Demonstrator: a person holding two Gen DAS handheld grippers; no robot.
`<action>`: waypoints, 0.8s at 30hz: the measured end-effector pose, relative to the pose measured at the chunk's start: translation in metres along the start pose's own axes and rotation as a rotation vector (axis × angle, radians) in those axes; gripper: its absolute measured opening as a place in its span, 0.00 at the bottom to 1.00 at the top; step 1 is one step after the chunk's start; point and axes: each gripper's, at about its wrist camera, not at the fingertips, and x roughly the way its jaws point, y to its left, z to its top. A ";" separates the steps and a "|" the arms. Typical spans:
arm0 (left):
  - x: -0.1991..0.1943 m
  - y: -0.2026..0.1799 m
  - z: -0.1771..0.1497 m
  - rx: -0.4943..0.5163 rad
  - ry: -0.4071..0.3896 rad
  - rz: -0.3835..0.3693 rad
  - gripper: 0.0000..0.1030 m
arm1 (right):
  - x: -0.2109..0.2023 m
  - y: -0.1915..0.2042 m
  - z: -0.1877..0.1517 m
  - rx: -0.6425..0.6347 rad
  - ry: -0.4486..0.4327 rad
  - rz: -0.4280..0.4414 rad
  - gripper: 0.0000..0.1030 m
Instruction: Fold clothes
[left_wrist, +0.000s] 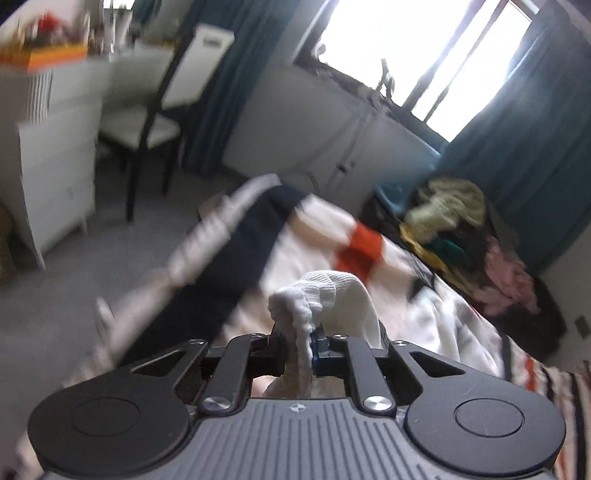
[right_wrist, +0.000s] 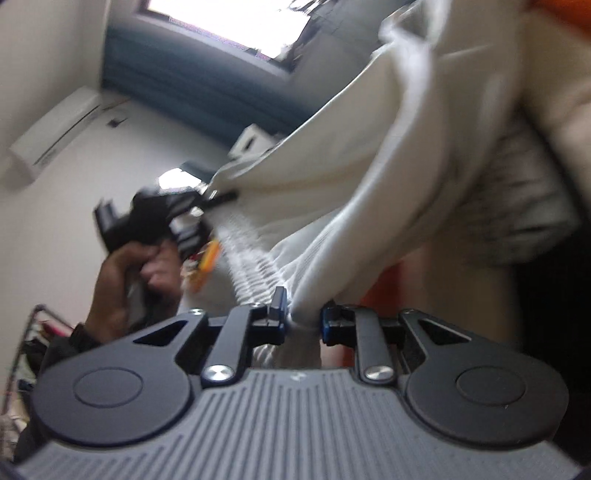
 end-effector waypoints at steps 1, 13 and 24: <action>0.004 0.002 0.017 0.026 -0.016 0.026 0.12 | 0.022 0.006 0.003 0.002 0.014 0.020 0.20; 0.172 0.064 0.115 0.158 0.055 0.264 0.13 | 0.239 0.002 -0.003 0.098 0.231 0.084 0.19; 0.184 0.074 0.098 0.134 0.103 0.287 0.31 | 0.237 0.017 -0.003 0.097 0.290 0.058 0.64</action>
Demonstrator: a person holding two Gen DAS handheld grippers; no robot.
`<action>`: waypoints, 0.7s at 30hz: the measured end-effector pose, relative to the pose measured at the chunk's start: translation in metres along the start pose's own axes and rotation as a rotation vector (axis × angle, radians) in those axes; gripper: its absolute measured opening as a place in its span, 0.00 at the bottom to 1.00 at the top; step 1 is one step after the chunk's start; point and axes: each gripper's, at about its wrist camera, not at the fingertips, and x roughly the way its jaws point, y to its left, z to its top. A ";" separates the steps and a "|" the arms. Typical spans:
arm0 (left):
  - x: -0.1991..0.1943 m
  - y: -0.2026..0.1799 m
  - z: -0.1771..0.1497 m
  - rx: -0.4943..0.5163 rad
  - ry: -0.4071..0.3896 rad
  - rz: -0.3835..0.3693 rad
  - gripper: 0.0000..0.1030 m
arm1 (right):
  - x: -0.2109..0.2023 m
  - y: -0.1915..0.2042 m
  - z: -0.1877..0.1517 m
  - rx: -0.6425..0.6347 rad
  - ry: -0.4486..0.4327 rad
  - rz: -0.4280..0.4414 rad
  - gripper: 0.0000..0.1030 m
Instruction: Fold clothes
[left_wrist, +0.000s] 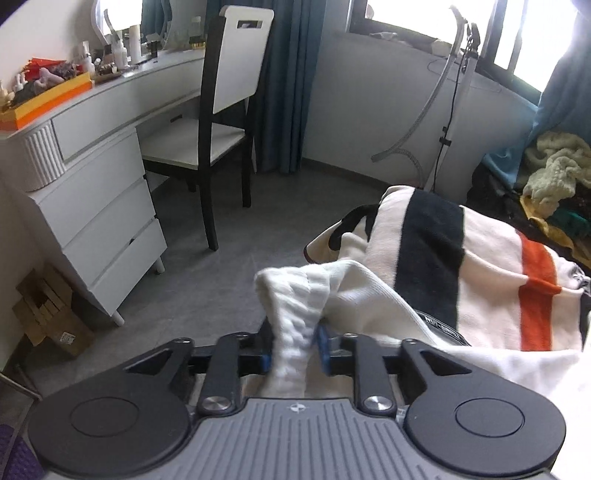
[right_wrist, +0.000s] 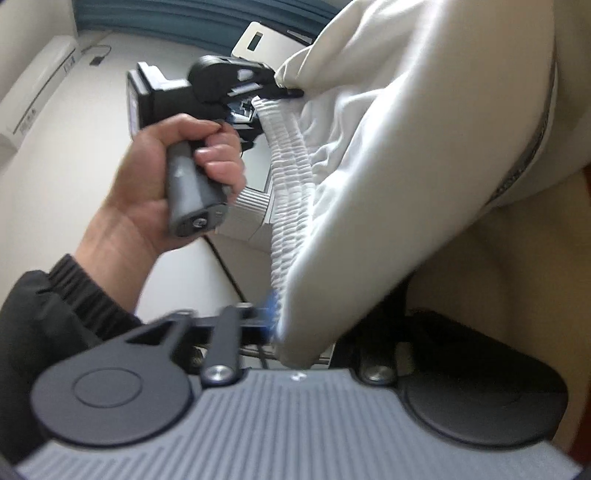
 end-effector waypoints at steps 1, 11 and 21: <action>-0.013 -0.002 -0.001 -0.009 -0.008 -0.001 0.47 | -0.004 0.004 -0.004 -0.002 0.000 -0.003 0.83; -0.178 -0.059 -0.029 0.067 -0.154 -0.087 0.76 | -0.109 0.085 -0.047 -0.365 -0.102 -0.134 0.85; -0.312 -0.141 -0.119 0.208 -0.298 -0.209 0.77 | -0.268 0.085 -0.040 -0.583 -0.381 -0.438 0.84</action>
